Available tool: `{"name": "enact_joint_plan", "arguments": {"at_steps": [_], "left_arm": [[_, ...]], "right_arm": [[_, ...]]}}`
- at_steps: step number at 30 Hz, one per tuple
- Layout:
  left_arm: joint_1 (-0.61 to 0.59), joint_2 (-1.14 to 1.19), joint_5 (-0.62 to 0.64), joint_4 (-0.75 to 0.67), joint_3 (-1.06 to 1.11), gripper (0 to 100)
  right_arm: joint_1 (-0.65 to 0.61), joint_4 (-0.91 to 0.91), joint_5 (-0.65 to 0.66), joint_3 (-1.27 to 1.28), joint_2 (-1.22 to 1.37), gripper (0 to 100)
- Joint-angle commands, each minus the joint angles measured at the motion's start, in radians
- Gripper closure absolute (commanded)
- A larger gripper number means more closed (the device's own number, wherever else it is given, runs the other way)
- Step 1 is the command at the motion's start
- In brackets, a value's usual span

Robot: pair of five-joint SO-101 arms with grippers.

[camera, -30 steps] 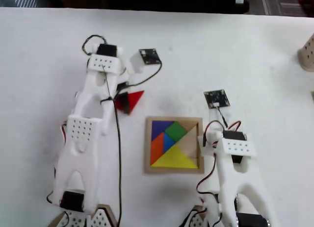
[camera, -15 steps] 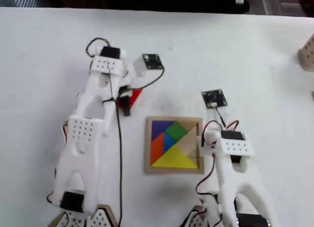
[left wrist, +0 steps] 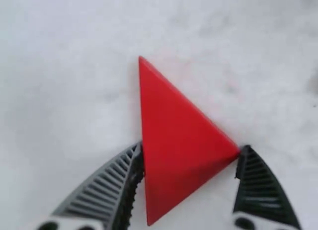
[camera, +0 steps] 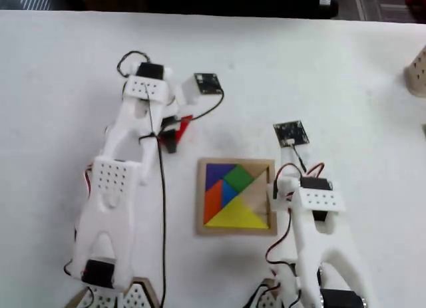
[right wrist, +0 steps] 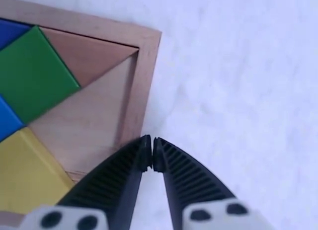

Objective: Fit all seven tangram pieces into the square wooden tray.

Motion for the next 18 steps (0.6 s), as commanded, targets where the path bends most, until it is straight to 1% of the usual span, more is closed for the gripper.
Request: {"name": "enact_joint_plan", "arguments": {"at_steps": [1, 4, 5, 10, 15, 18], "left_arm": [[0.008, -0.007, -0.008, 0.052, -0.107, 76], [0.008, 0.002, -0.002, 0.127, -0.19, 76], [0.01, 0.004, 0.023, 0.137, -0.198, 76], [0.012, -0.001, 0.146, 0.14, -0.206, 76], [0.012, -0.007, 0.207, 0.141, -0.206, 76], [0.012, -0.008, 0.216, 0.137, -0.209, 76]], "right_arm": [[-0.008, -0.016, 0.023, -0.031, 0.001, 98.1], [-0.008, -0.018, 0.023, -0.031, 0.001, 98.1], [-0.008, -0.018, 0.023, -0.031, 0.001, 98.1], [-0.008, -0.018, 0.023, -0.031, 0.001, 98.1], [-0.008, -0.018, 0.023, -0.031, 0.001, 98.1], [-0.01, -0.018, 0.023, -0.031, 0.001, 98.1]]}}
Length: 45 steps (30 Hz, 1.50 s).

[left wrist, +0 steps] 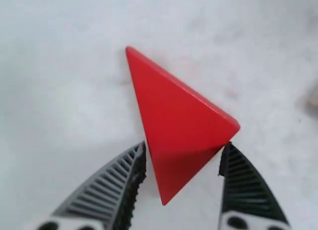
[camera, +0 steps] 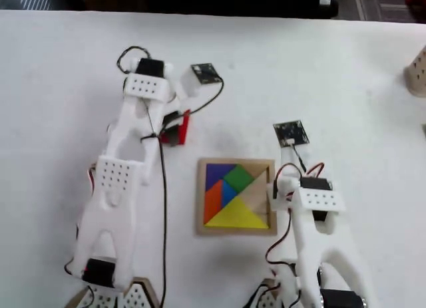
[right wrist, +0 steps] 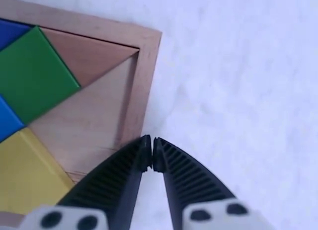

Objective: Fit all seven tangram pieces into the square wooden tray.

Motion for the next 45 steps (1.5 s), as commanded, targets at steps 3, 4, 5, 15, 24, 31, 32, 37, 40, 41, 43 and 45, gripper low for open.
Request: {"name": "enact_joint_plan", "arguments": {"at_steps": [3, 4, 5, 15, 24, 31, 32, 37, 40, 41, 43, 45], "left_arm": [[0.021, -0.03, 0.026, 0.015, -0.117, 75], [0.021, -0.03, 0.034, 0.017, -0.133, 73], [0.021, -0.03, 0.06, 0.017, -0.149, 72], [0.031, -0.019, 0.066, -0.005, -0.14, 67], [0.024, -0.018, 0.107, -0.031, -0.1, 57], [0.01, 0.104, 0.107, -0.137, -0.109, 61], [0.008, 0.12, 0.107, -0.149, -0.109, 61], [0.007, 0.133, 0.114, -0.153, -0.11, 61], [0.007, 0.133, 0.115, -0.152, -0.11, 62], [0.002, 0.133, 0.117, -0.155, -0.11, 65], [-0.002, 0.133, 0.109, -0.166, -0.11, 71], [-0.002, 0.133, 0.109, -0.196, -0.11, 76]], "right_arm": [[-0.008, -0.018, 0.023, -0.031, 0.001, 98.1], [-0.008, -0.018, 0.023, -0.031, 0.001, 98.1], [-0.008, -0.018, 0.023, -0.031, 0.001, 98.1], [-0.008, -0.018, 0.023, -0.031, 0.001, 98.1], [-0.008, -0.018, 0.023, -0.031, 0.001, 98.1], [-0.008, -0.018, 0.023, -0.031, 0.001, 98.1], [-0.008, -0.018, 0.023, -0.031, 0.001, 98.1], [-0.008, -0.018, 0.023, -0.031, 0.001, 98.1], [-0.008, -0.018, 0.023, -0.031, 0.001, 98.1], [-0.008, -0.018, 0.023, -0.031, 0.001, 98.1], [-0.008, -0.018, 0.023, -0.031, 0.001, 98.1], [-0.008, -0.018, 0.023, -0.031, 0.001, 98.1]]}}
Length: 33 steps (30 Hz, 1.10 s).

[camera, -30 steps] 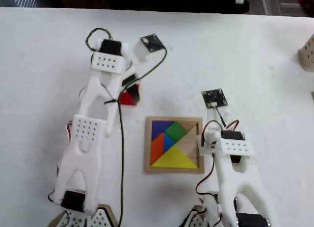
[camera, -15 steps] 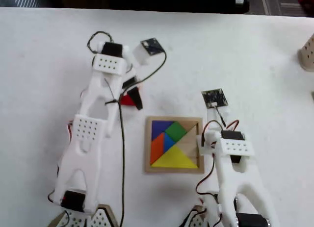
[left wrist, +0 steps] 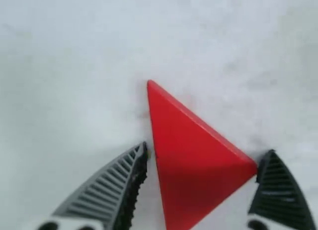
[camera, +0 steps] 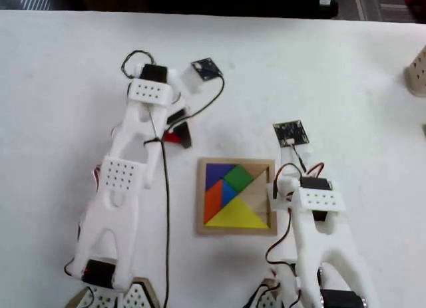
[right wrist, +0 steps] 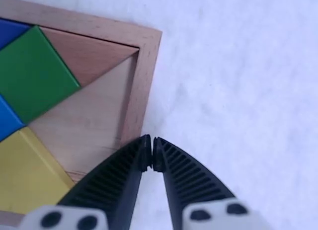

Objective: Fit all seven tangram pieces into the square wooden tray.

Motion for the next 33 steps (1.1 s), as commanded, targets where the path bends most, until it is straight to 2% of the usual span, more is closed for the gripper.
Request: {"name": "enact_joint_plan", "arguments": {"at_steps": [1, 11, 17, 19, 23, 28, 33], "left_arm": [[-0.015, 0.008, 0.005, -0.086, -0.015, 78], [-0.015, 0.004, 0.012, -0.084, -0.049, 79], [-0.013, 0.001, 0.012, 0.13, -0.276, 79], [-0.012, 0.002, 0.015, 0.146, -0.313, 80], [-0.018, -0.007, 0.084, 0.146, -0.298, 79], [-0.01, -0.007, 0.112, 0.146, -0.296, 79], [-0.007, -0.035, 0.216, 0.147, -0.296, 79]], "right_arm": [[-0.008, -0.018, 0.023, -0.031, 0.001, 98.1], [-0.008, -0.018, 0.023, -0.031, 0.001, 98.1], [-0.008, -0.018, 0.023, -0.031, 0.001, 98.1], [-0.008, -0.018, 0.023, -0.031, 0.001, 98.1], [-0.008, -0.018, 0.023, -0.031, 0.001, 98.1], [-0.008, -0.018, 0.023, -0.031, 0.001, 98.1], [-0.008, -0.018, 0.023, -0.031, 0.001, 98.1]]}}
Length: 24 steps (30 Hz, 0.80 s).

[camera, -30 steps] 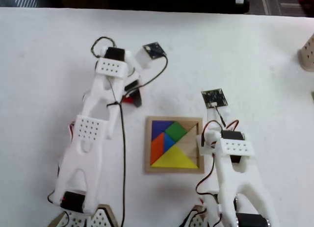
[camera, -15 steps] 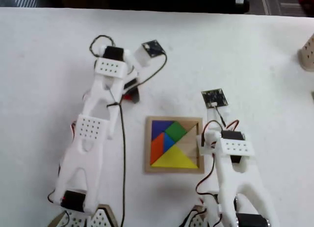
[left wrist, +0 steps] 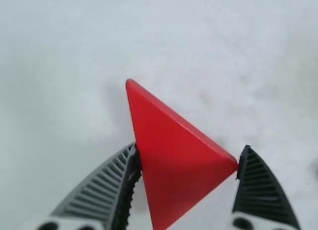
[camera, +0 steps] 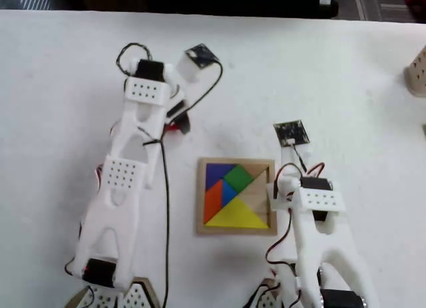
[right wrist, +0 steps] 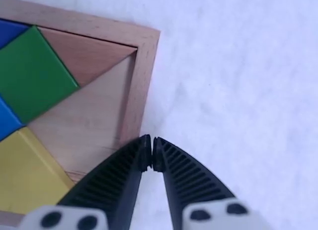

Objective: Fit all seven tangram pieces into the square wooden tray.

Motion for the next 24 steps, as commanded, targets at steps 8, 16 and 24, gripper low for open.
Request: {"name": "enact_joint_plan", "arguments": {"at_steps": [8, 16, 24], "left_arm": [[0.031, -0.168, 0.354, 0.014, -0.015, 80], [0.157, -0.415, 0.402, 0.012, 0.436, 80], [0.325, -0.679, 0.4, 0.006, 0.775, 79]], "right_arm": [[-0.01, -0.018, 0.023, -0.031, 0.001, 98.1], [-0.01, -0.018, 0.023, -0.031, 0.001, 98.1], [-0.008, -0.018, 0.023, -0.031, 0.001, 98.1]]}}
